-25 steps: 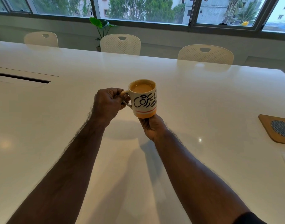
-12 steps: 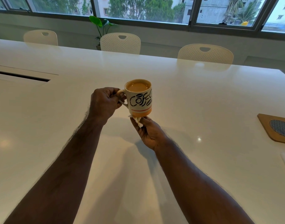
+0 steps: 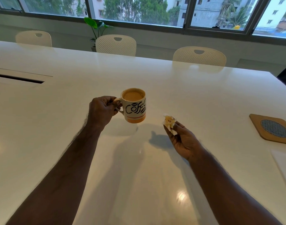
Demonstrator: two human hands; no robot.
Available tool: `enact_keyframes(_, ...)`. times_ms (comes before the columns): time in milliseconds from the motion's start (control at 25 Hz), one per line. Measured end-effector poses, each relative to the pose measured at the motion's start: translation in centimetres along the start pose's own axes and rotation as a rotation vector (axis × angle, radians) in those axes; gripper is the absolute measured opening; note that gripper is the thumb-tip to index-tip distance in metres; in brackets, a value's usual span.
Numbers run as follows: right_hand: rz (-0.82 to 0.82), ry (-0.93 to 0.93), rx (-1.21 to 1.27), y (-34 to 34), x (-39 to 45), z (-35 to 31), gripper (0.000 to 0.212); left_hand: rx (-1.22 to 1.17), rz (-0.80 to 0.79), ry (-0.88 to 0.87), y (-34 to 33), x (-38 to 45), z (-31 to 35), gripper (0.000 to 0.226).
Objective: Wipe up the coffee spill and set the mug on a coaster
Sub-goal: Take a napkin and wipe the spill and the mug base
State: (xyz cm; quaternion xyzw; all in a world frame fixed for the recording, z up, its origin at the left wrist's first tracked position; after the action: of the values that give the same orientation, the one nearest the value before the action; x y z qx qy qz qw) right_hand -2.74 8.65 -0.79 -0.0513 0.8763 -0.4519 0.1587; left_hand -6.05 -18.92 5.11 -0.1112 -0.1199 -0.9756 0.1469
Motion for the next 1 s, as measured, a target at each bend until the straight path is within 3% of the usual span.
enact_keyframes(160,0.006,0.011,-0.142,0.7,-2.4,-2.0,0.024,0.056,-0.006,-0.004,-0.5,-0.2,-2.0,0.009)
enact_keyframes(560,-0.013,0.036,-0.316,0.3,-7.5,-4.1,0.025,0.135,0.002,-0.006,-1.3,-0.8,-4.7,0.015)
enact_keyframes(600,-0.025,0.029,-0.312,0.4,-7.8,-4.1,0.026,0.138,0.007,0.002,-1.3,-0.8,-5.0,0.016)
enact_keyframes(720,-0.039,0.022,-0.347,0.8,-8.2,-4.3,0.058,0.148,0.022,0.017,-1.3,-0.9,-5.5,0.019)
enact_keyframes(1000,-0.01,0.034,-0.326,1.3,-8.8,-4.3,0.051,0.156,0.017,0.004,-1.5,-1.3,-5.6,0.021)
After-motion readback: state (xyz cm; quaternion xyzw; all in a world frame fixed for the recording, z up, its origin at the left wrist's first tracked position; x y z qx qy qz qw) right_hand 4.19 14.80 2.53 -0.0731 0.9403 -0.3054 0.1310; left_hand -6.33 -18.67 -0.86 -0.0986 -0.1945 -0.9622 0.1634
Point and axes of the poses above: each hand's wrist, its own x-axis towards the middle knuckle, its own y-axis out of the back of the hand, z = x × y, the point moved 3 cm from there along x, towards the middle knuckle, and after that the axes turned 1 degree about -z, right-handed, at the moved point
